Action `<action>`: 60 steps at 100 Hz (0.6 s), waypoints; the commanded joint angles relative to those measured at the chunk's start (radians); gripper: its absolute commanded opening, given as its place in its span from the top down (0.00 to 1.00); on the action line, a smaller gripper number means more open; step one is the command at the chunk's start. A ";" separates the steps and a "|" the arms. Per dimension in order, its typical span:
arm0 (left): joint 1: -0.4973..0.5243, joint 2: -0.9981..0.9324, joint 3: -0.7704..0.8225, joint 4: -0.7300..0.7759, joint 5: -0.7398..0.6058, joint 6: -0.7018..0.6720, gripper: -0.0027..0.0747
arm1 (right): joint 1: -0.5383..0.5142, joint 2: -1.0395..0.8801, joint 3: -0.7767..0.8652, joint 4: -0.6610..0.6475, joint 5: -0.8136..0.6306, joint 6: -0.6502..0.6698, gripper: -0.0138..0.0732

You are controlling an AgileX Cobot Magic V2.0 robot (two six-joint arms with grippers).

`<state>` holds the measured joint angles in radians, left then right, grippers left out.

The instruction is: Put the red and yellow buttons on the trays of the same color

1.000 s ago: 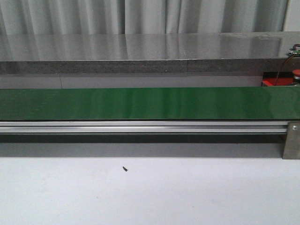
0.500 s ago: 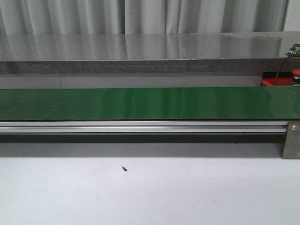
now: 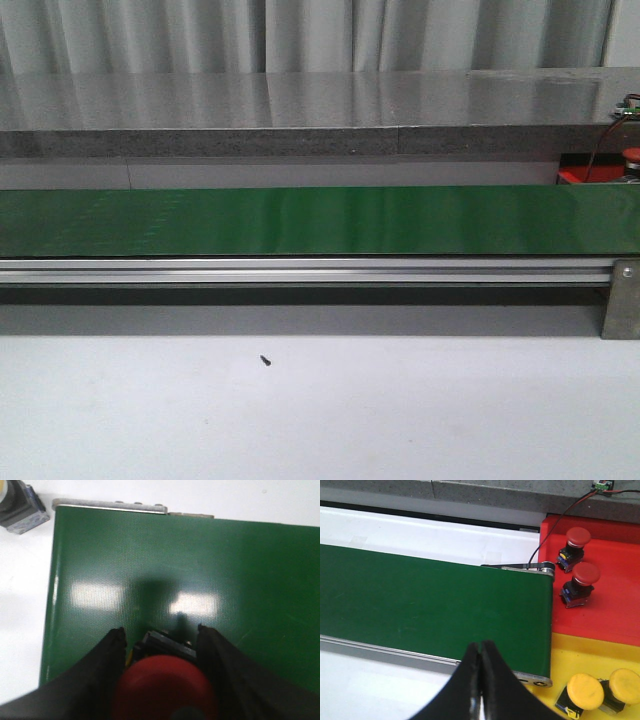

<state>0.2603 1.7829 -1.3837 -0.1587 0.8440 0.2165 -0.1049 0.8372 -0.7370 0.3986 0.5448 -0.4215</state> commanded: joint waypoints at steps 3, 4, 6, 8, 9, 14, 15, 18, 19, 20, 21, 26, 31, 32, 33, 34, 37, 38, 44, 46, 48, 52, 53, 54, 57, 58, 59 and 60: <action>-0.006 -0.062 -0.022 -0.065 -0.040 0.037 0.43 | 0.000 -0.010 -0.025 0.013 -0.063 -0.006 0.92; -0.006 -0.064 -0.022 -0.068 -0.040 0.038 0.40 | 0.000 -0.010 -0.025 0.013 -0.063 -0.006 0.92; -0.006 -0.066 -0.022 -0.070 -0.040 0.038 0.38 | 0.000 -0.010 -0.025 0.013 -0.063 -0.006 0.92; -0.006 -0.066 -0.022 -0.072 -0.040 0.038 0.35 | 0.000 -0.010 -0.025 0.013 -0.063 -0.006 0.92; -0.006 -0.068 -0.022 -0.072 -0.040 0.038 0.34 | 0.000 -0.010 -0.025 0.013 -0.063 -0.006 0.92; -0.006 -0.076 -0.022 -0.074 -0.040 0.038 0.29 | 0.000 -0.010 -0.025 0.013 -0.063 -0.006 0.92; -0.006 -0.078 -0.022 -0.074 -0.040 0.038 0.29 | 0.000 -0.010 -0.025 0.013 -0.063 -0.006 0.92; -0.006 -0.083 -0.024 -0.074 -0.040 0.038 0.28 | 0.000 -0.010 -0.025 0.013 -0.063 -0.006 0.92; -0.006 -0.084 -0.024 -0.074 -0.040 0.038 0.28 | 0.000 -0.010 -0.025 0.013 -0.063 -0.006 0.92; -0.006 -0.087 -0.026 -0.074 -0.040 0.038 0.28 | 0.000 -0.010 -0.025 0.013 -0.063 -0.006 0.92; -0.006 -0.092 -0.026 -0.074 -0.040 0.038 0.28 | 0.000 -0.010 -0.025 0.013 -0.063 -0.006 0.92; -0.006 -0.105 -0.027 -0.074 -0.044 0.038 0.28 | 0.000 -0.010 -0.025 0.013 -0.063 -0.006 0.92; -0.006 -0.124 -0.027 -0.074 -0.050 0.038 0.28 | 0.000 -0.010 -0.025 0.013 -0.063 -0.006 0.92; -0.006 -0.130 -0.029 -0.074 -0.053 0.038 0.28 | 0.000 -0.010 -0.025 0.013 -0.063 -0.006 0.92; -0.006 -0.136 -0.028 -0.074 -0.056 0.038 0.28 | 0.000 -0.010 -0.025 0.013 -0.063 -0.006 0.92; -0.006 -0.138 -0.028 -0.074 -0.059 0.038 0.28 | 0.000 -0.010 -0.025 0.013 -0.063 -0.006 0.92; -0.006 -0.151 -0.028 -0.074 -0.067 0.038 0.28 | 0.000 -0.010 -0.025 0.013 -0.063 -0.006 0.92; -0.006 -0.155 -0.028 -0.074 -0.069 0.038 0.28 | 0.000 -0.010 -0.025 0.013 -0.063 -0.006 0.92; -0.003 -0.184 -0.028 -0.074 -0.097 0.038 0.28 | 0.000 -0.010 -0.025 0.013 -0.063 -0.006 0.92; -0.002 -0.189 -0.028 -0.074 -0.104 0.038 0.28 | 0.000 -0.010 -0.025 0.013 -0.063 -0.006 0.92; 0.003 -0.196 -0.028 -0.074 -0.114 0.038 0.28 | 0.000 -0.010 -0.025 0.013 -0.063 -0.006 0.92; 0.011 -0.205 -0.028 -0.074 -0.128 0.036 0.28 | 0.000 -0.010 -0.025 0.013 -0.063 -0.006 0.92; 0.013 -0.210 -0.028 -0.074 -0.134 0.036 0.28 | 0.000 -0.010 -0.025 0.013 -0.063 -0.006 0.92; 0.018 -0.213 -0.028 -0.074 -0.138 0.034 0.28 | 0.000 -0.010 -0.025 0.013 -0.063 -0.006 0.92; 0.030 -0.214 -0.028 -0.074 -0.144 0.032 0.28 | 0.000 -0.010 -0.025 0.013 -0.063 -0.006 0.92; 0.030 -0.216 -0.028 -0.074 -0.147 0.032 0.28 | 0.000 -0.010 -0.025 0.013 -0.063 -0.006 0.92; 0.036 -0.215 -0.028 -0.074 -0.147 0.029 0.28 | 0.000 -0.010 -0.025 0.013 -0.063 -0.006 0.92; 0.043 -0.217 -0.028 -0.074 -0.151 0.027 0.28 | 0.000 -0.010 -0.025 0.013 -0.063 -0.006 0.92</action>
<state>0.2738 1.6236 -1.3837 -0.2159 0.7706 0.2547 -0.1049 0.8372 -0.7370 0.3986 0.5448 -0.4215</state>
